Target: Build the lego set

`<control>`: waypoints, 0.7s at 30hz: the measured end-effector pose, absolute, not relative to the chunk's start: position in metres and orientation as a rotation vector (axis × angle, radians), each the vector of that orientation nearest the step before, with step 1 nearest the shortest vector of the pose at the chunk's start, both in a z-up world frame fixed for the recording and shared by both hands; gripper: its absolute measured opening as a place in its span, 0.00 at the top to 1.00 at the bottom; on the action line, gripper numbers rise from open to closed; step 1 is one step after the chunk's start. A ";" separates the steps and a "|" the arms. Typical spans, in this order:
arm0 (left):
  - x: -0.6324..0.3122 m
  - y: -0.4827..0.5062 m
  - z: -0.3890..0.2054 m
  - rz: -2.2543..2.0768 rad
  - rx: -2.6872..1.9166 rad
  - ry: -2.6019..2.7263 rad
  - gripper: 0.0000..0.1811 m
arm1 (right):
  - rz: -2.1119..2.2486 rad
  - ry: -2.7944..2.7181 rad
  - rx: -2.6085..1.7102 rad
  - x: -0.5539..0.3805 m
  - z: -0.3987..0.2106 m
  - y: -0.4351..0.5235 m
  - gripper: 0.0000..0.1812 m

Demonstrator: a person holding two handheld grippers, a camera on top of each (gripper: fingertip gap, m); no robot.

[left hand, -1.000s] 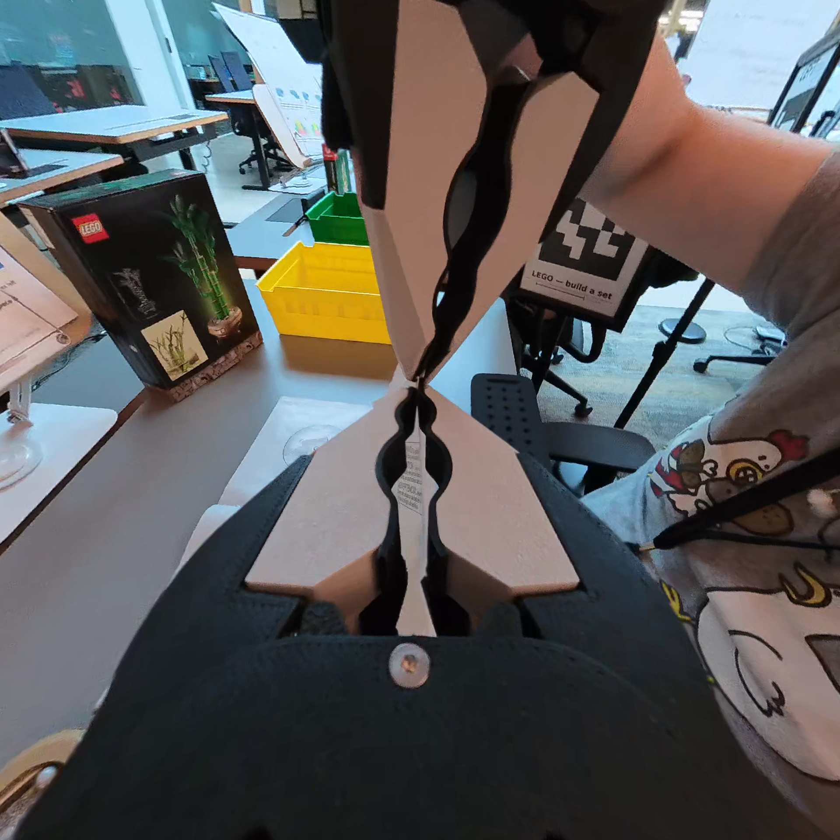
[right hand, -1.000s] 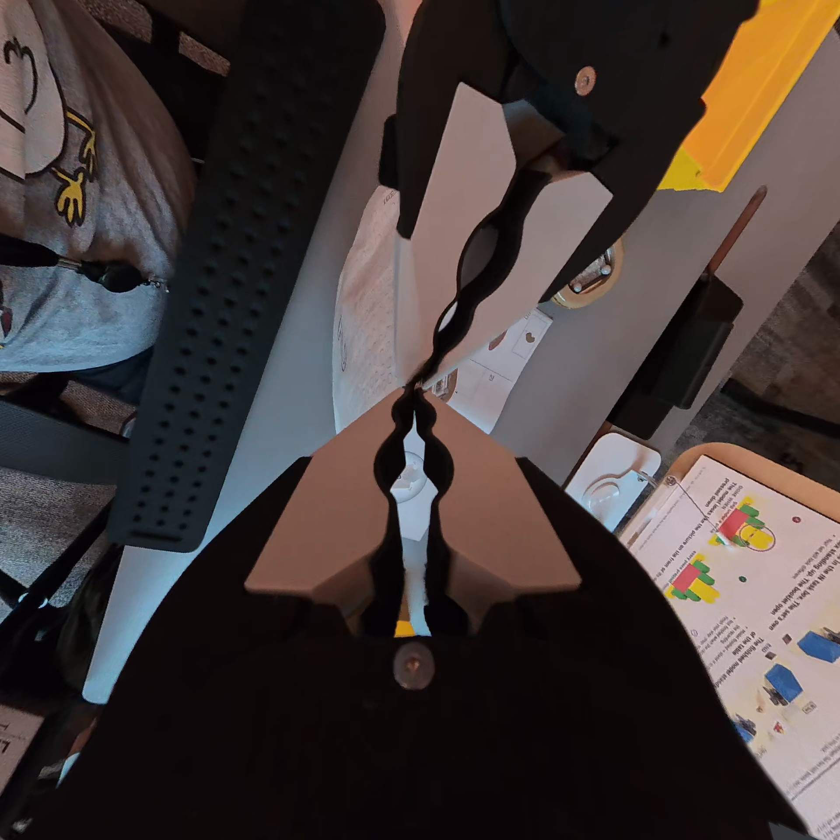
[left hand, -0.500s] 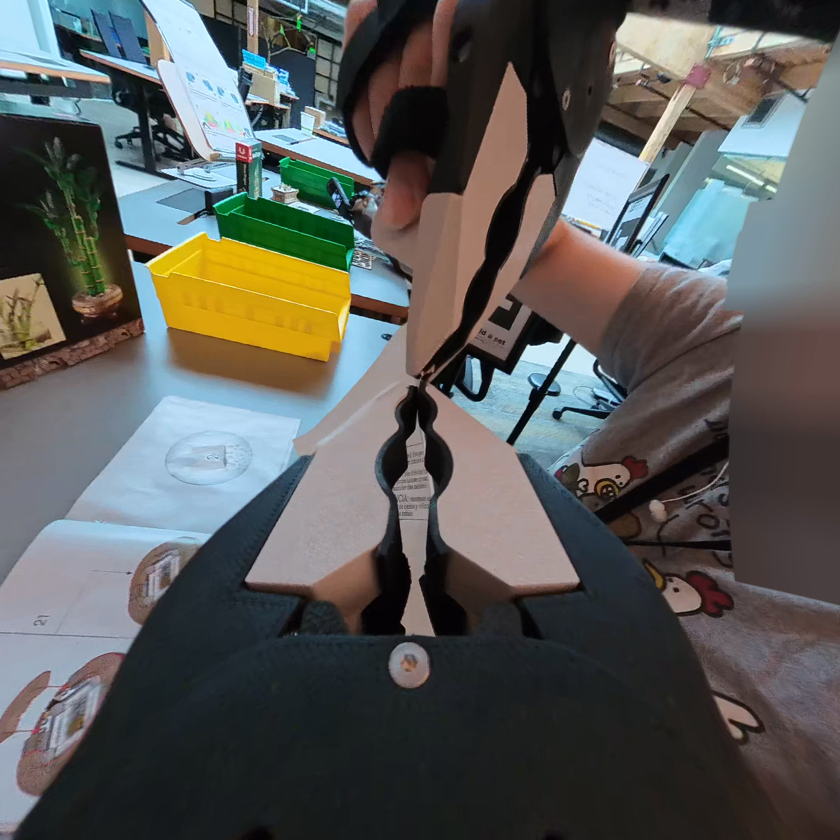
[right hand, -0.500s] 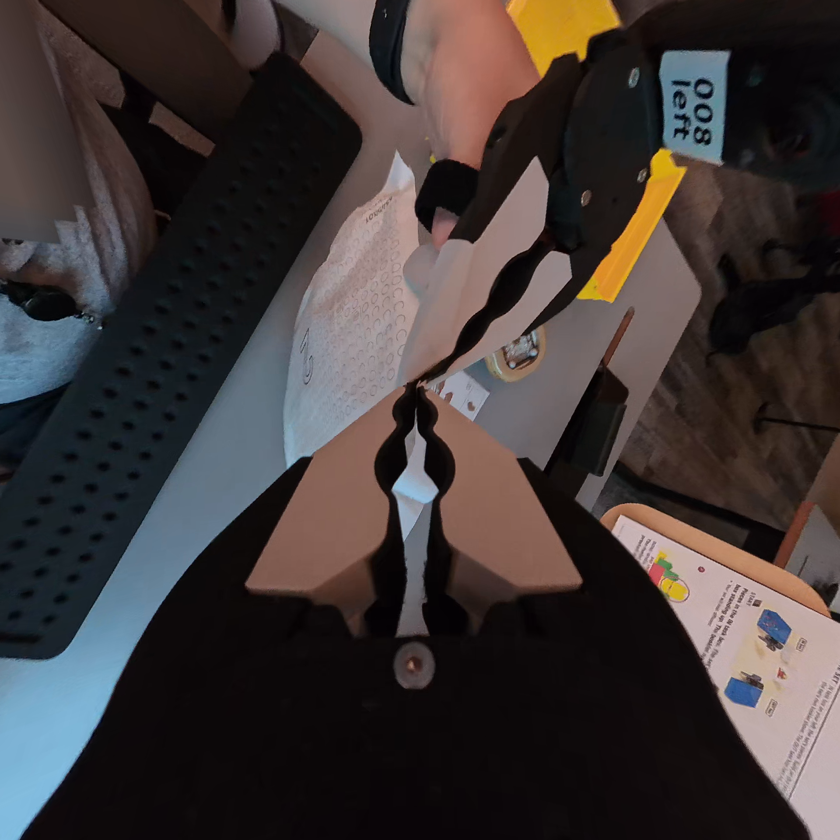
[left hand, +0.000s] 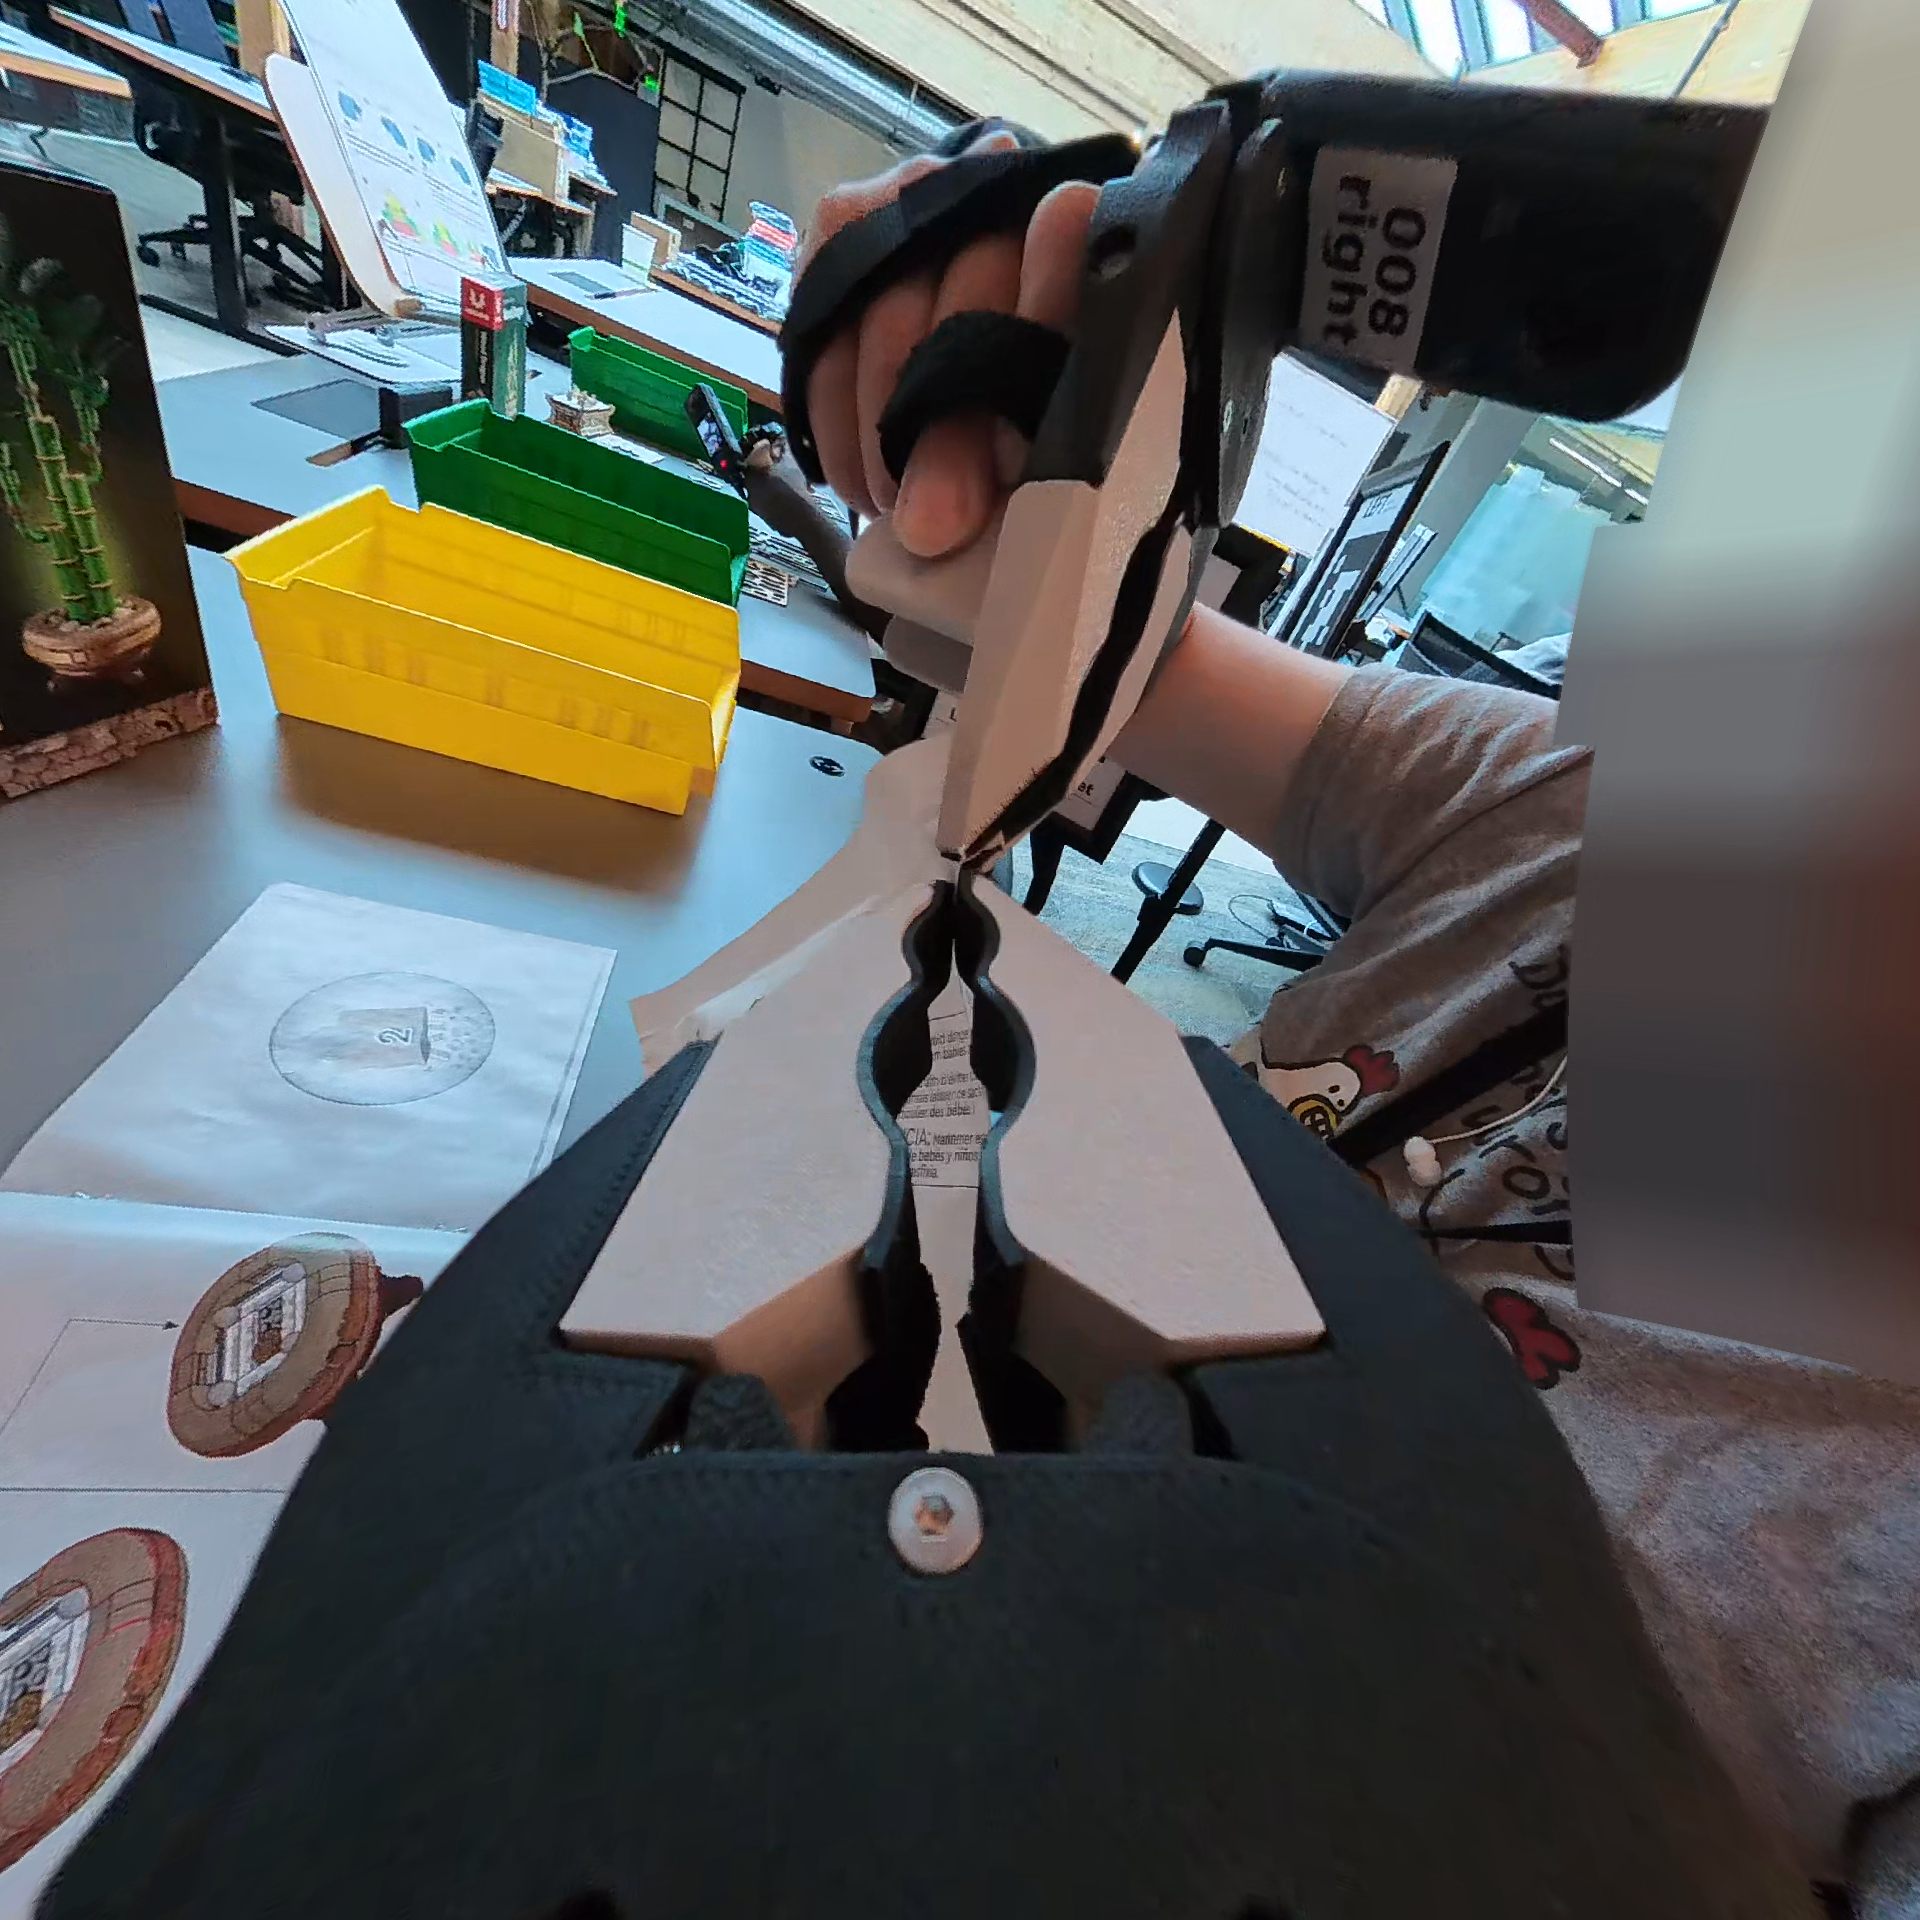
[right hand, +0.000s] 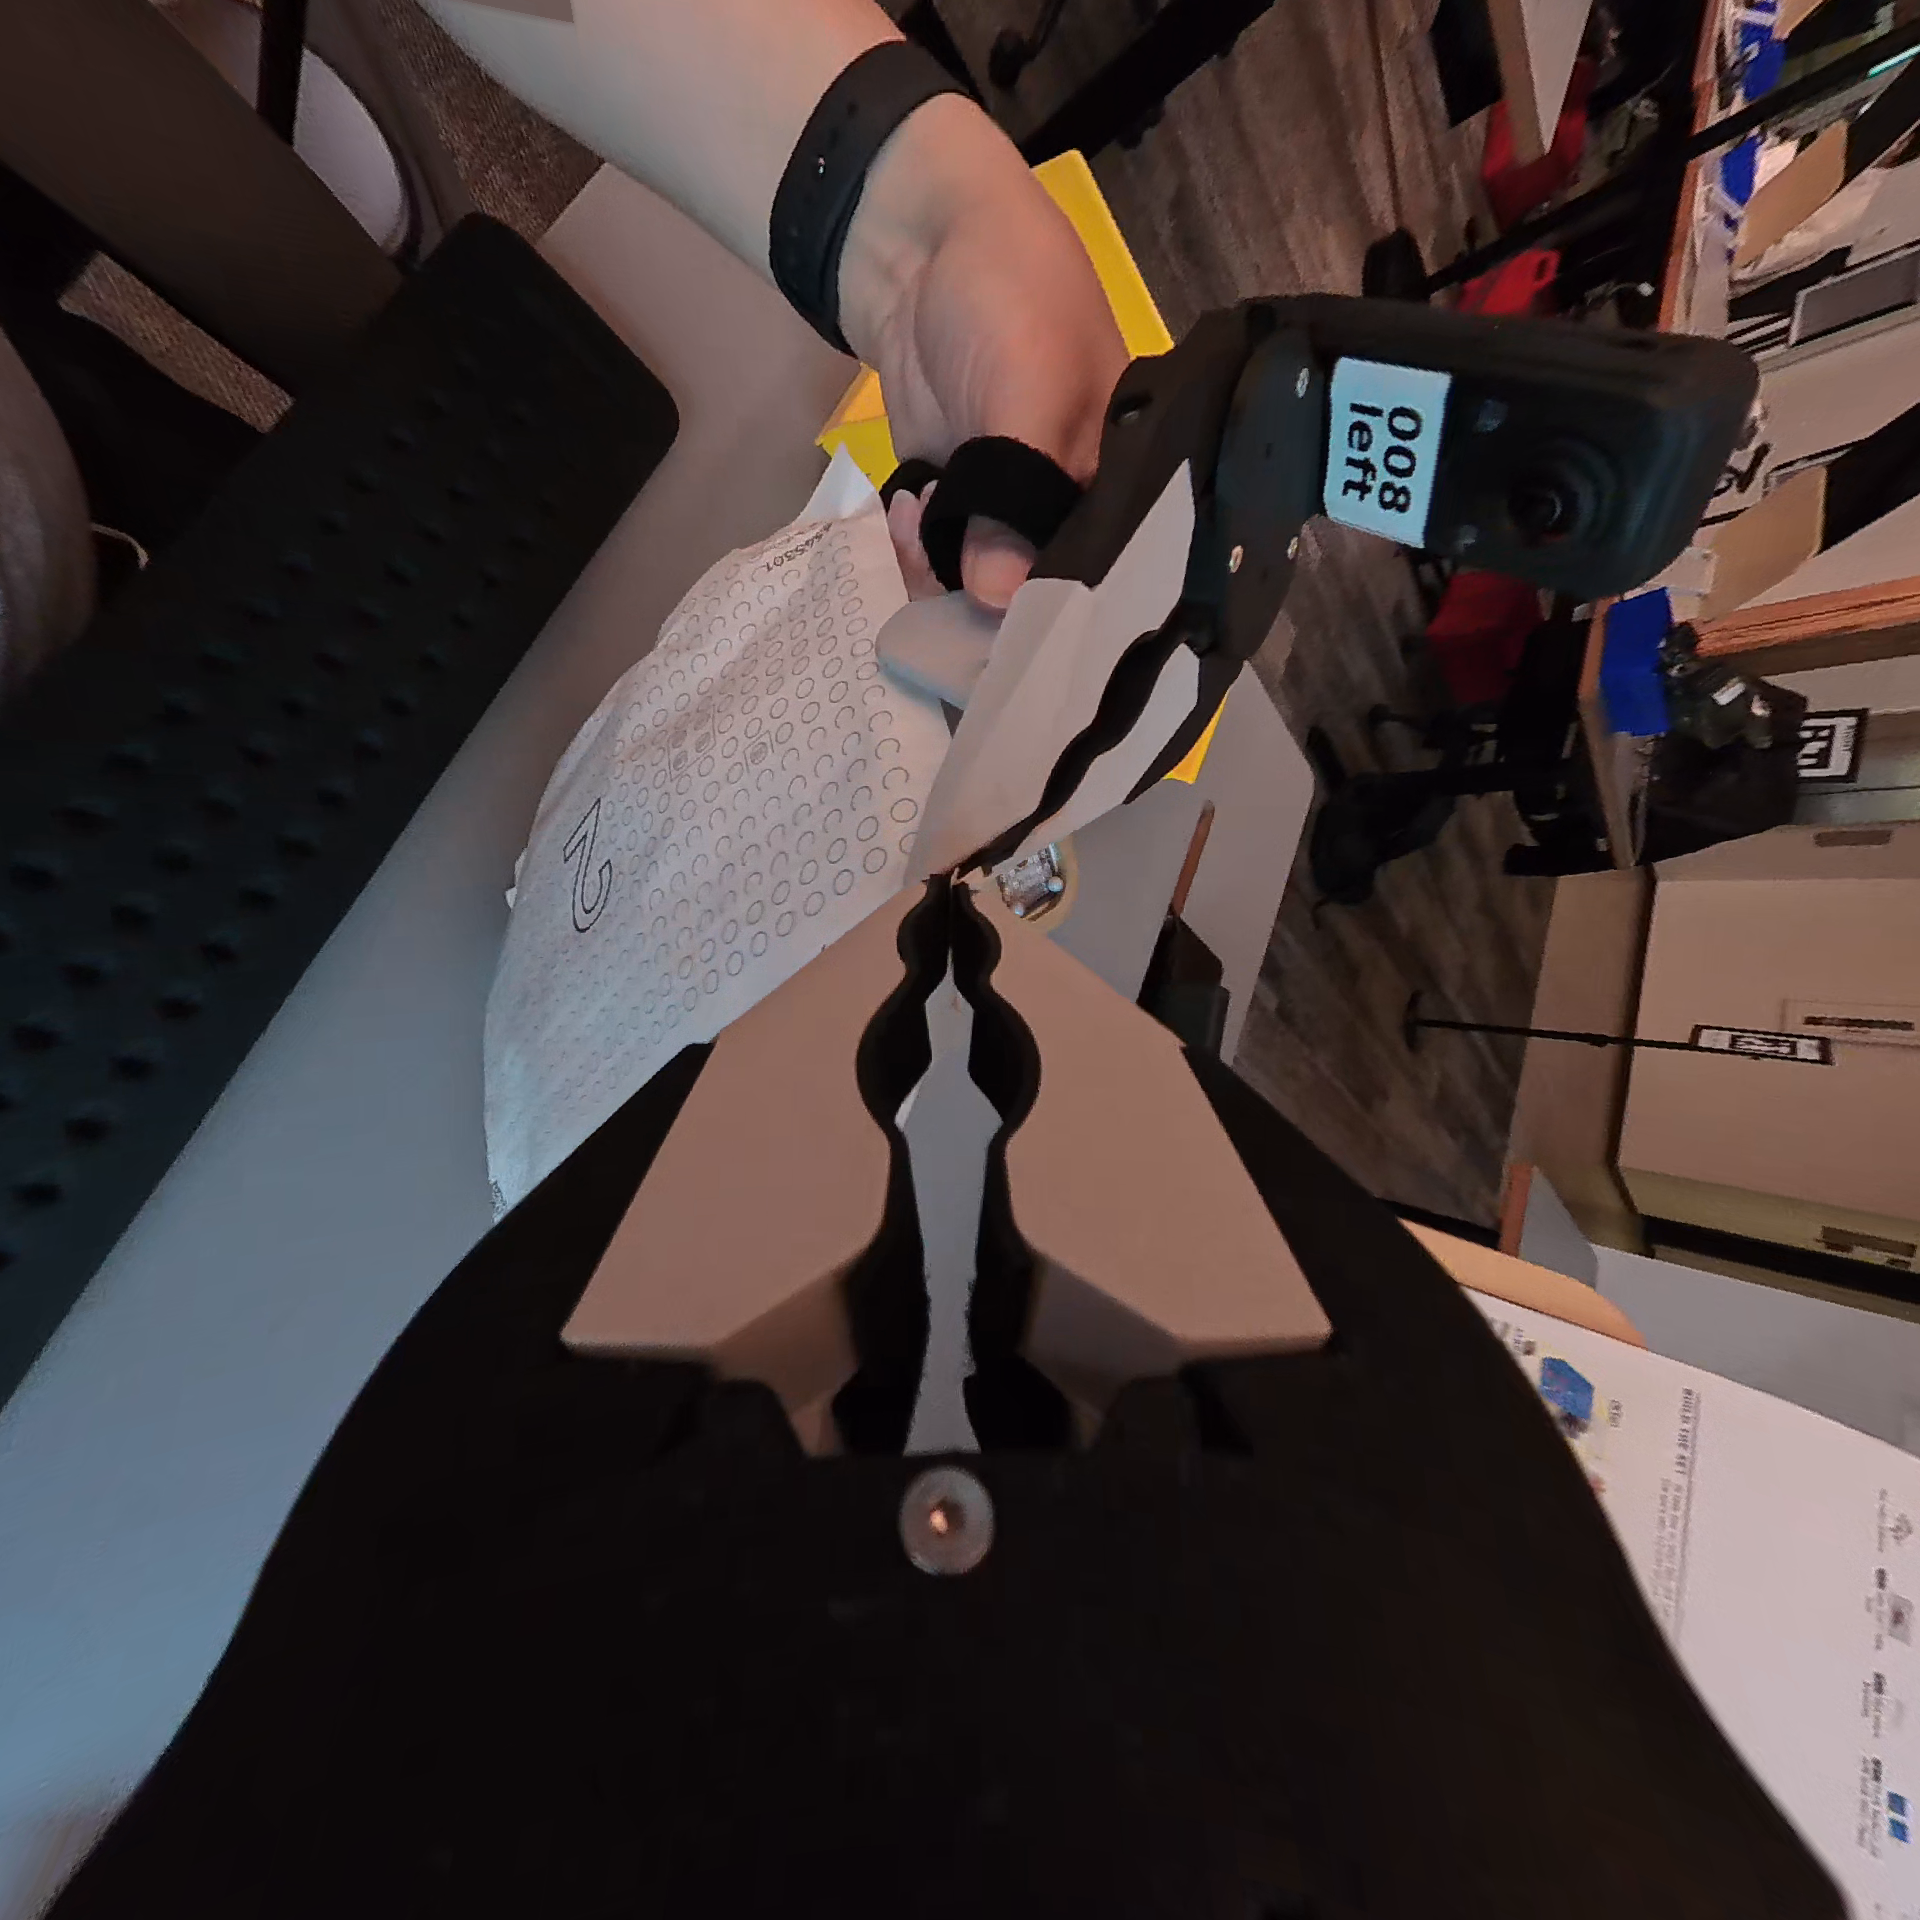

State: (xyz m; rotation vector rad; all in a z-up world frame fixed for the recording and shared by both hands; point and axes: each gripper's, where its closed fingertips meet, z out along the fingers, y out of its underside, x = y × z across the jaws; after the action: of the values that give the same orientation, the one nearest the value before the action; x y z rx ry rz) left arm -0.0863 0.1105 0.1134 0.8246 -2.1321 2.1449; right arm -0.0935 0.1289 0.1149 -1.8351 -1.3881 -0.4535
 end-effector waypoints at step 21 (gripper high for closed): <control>-0.070 0.105 0.112 2.069 0.874 -2.496 1.00 | -0.212 -1.443 -2.371 -0.077 0.111 0.123 1.00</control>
State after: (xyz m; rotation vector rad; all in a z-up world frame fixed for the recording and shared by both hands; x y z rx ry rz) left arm -0.0695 0.1048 0.1125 0.8738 -2.4957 2.0687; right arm -0.0774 0.1227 0.1108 -2.3710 -1.4432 -0.2122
